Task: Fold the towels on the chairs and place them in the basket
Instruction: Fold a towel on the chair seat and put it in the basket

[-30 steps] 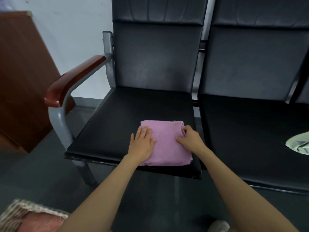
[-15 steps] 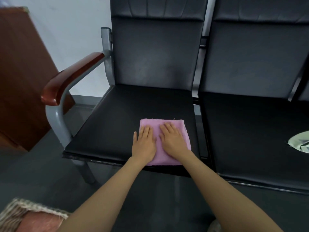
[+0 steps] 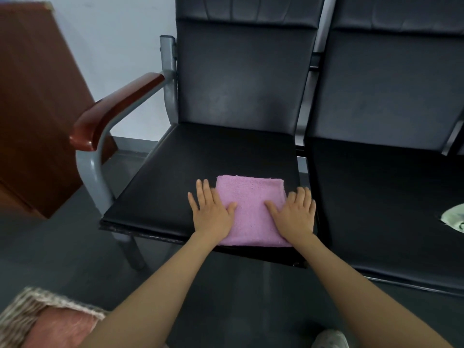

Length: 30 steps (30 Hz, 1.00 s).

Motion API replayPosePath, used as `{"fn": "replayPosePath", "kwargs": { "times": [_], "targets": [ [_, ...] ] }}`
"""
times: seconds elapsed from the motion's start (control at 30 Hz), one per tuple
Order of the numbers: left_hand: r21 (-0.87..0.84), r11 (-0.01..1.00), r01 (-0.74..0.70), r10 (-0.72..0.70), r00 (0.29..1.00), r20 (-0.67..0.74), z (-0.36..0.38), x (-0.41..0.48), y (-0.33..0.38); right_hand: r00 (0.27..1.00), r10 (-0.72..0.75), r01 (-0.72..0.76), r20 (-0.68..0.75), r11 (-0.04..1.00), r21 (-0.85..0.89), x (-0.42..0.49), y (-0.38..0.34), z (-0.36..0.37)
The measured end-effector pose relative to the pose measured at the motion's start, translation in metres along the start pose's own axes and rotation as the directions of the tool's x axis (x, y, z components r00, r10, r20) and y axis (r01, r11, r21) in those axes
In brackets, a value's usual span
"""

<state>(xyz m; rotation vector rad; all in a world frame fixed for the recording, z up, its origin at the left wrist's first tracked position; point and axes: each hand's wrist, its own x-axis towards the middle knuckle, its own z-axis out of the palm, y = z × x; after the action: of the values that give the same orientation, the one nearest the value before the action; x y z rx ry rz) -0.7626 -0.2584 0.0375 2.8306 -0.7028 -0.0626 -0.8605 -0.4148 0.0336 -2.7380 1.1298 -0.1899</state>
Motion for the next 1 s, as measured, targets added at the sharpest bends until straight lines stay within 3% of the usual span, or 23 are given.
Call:
{"fn": "replayPosePath", "kwargs": {
  "times": [0.17, 0.4, 0.47, 0.5, 0.53, 0.6, 0.67, 0.73, 0.8, 1.0],
  "targets": [
    [-0.023, 0.998, 0.051, -0.052, 0.998, -0.027, -0.004, -0.001, -0.005, 1.000, 0.022, -0.022, 0.002, 1.000, 0.009, -0.001, -0.006, 0.002],
    [0.029, 1.000, 0.004, 0.000, 0.993, -0.118, -0.009, -0.001, 0.001, 0.987, -0.099, 0.106, -0.128, 0.993, 0.050, -0.005, -0.010, 0.001],
    [-0.043, 0.999, -0.016, 0.011, 0.992, -0.129, -0.011, -0.002, 0.001, 0.969, -0.122, 0.149, -0.216, 0.982, 0.113, -0.007, -0.012, -0.002],
    [-0.158, 0.987, -0.030, 0.009, 0.991, -0.131, -0.014, -0.002, 0.001, 0.953, -0.132, 0.176, -0.272, 0.974, 0.145, -0.007, -0.011, -0.003],
    [-0.331, 0.943, -0.025, -0.012, 0.994, -0.110, -0.019, -0.002, 0.002, 0.949, -0.127, 0.196, -0.289, 0.955, 0.223, -0.007, -0.011, -0.006],
    [-0.678, 0.735, 0.011, -0.059, 0.997, -0.047, -0.033, -0.002, 0.004, 0.974, -0.071, 0.166, -0.214, 0.868, 0.467, -0.006, -0.011, -0.015],
    [-0.812, 0.584, -0.022, -0.076, 0.994, -0.082, -0.047, -0.004, 0.007, 0.990, -0.006, 0.100, -0.138, 0.715, 0.691, -0.004, -0.013, -0.026],
    [-0.825, 0.555, -0.105, -0.038, 0.988, -0.151, -0.054, -0.006, 0.008, 0.991, 0.049, 0.077, -0.128, 0.576, 0.814, -0.005, -0.016, -0.039],
    [-0.793, 0.582, -0.178, 0.037, 0.980, -0.193, -0.055, -0.007, 0.008, 0.987, 0.077, 0.081, -0.139, 0.510, 0.856, -0.005, -0.017, -0.050],
    [-0.804, 0.566, -0.180, 0.130, 0.983, -0.128, -0.052, -0.003, 0.007, 0.983, -0.035, 0.173, -0.180, 0.508, 0.844, -0.003, -0.004, -0.061]
  ]
}}
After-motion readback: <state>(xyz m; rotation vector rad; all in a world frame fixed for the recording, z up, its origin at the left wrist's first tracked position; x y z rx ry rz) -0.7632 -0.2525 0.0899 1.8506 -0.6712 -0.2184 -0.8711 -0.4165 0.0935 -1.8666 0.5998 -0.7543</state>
